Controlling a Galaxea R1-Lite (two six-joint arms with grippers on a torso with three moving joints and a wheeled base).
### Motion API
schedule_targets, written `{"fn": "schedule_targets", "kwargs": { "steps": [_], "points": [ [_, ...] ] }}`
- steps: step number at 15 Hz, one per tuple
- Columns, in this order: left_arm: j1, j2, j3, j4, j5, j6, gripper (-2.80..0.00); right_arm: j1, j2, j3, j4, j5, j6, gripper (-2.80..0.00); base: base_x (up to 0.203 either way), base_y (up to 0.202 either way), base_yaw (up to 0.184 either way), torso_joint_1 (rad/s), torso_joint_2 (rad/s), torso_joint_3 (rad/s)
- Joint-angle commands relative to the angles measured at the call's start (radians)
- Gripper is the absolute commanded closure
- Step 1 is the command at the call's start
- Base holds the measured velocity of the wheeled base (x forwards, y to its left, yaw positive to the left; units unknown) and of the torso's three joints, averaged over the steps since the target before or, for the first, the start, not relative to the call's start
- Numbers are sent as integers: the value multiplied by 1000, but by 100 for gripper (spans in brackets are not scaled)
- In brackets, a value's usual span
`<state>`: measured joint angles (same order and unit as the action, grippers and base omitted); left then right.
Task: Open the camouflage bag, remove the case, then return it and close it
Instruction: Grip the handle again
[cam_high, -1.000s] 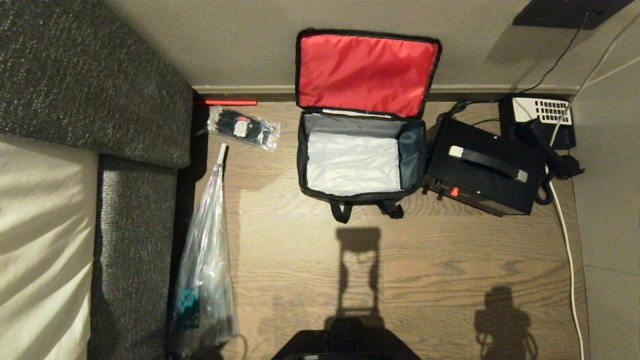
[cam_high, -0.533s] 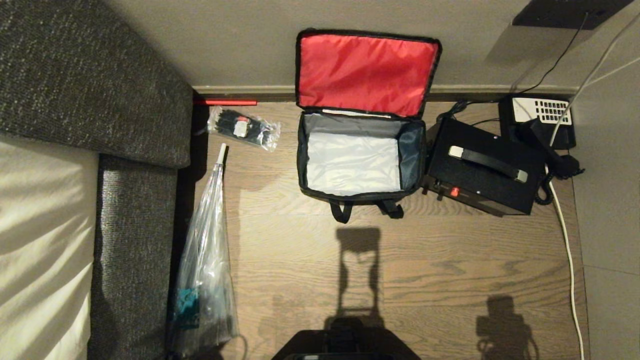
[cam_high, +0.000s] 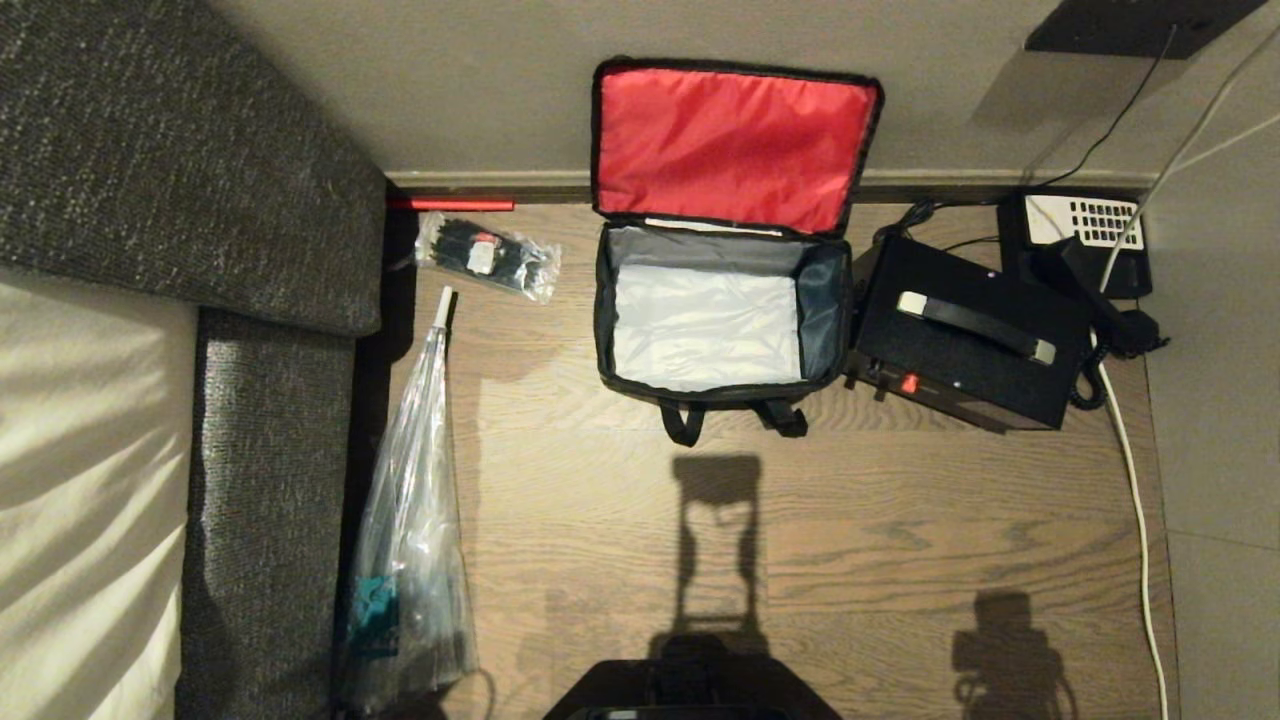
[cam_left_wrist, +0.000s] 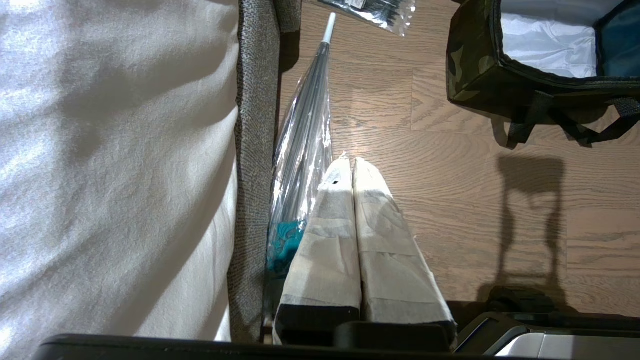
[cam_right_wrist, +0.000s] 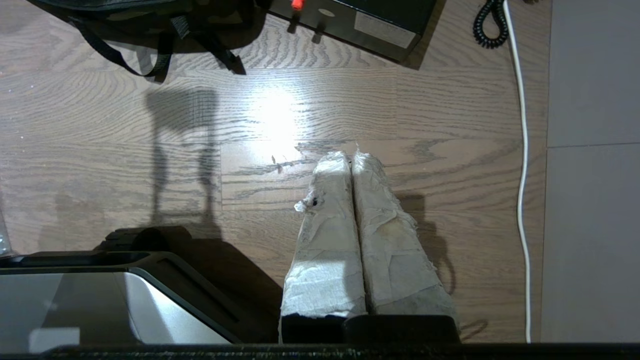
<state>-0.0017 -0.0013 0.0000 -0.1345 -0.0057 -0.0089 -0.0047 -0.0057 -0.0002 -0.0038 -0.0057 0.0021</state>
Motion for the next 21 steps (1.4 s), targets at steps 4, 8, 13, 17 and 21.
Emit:
{"fn": "schedule_targets", "kwargs": {
  "steps": [4,8,13,17,21],
  "points": [
    [0,1,40,-1,0,0,0,0,1,0,-1,1,-1,0,0,0,0,0,0,0],
    [0,1,40,-1,0,0,0,0,1,0,-1,1,-1,0,0,0,0,0,0,0],
    [0,1,40,-1,0,0,0,0,1,0,-1,1,-1,0,0,0,0,0,0,0],
    [0,1,40,-1,0,0,0,0,1,0,-1,1,-1,0,0,0,0,0,0,0],
    [0,1,40,-1,0,0,0,0,1,0,-1,1,-1,0,0,0,0,0,0,0]
  ]
}}
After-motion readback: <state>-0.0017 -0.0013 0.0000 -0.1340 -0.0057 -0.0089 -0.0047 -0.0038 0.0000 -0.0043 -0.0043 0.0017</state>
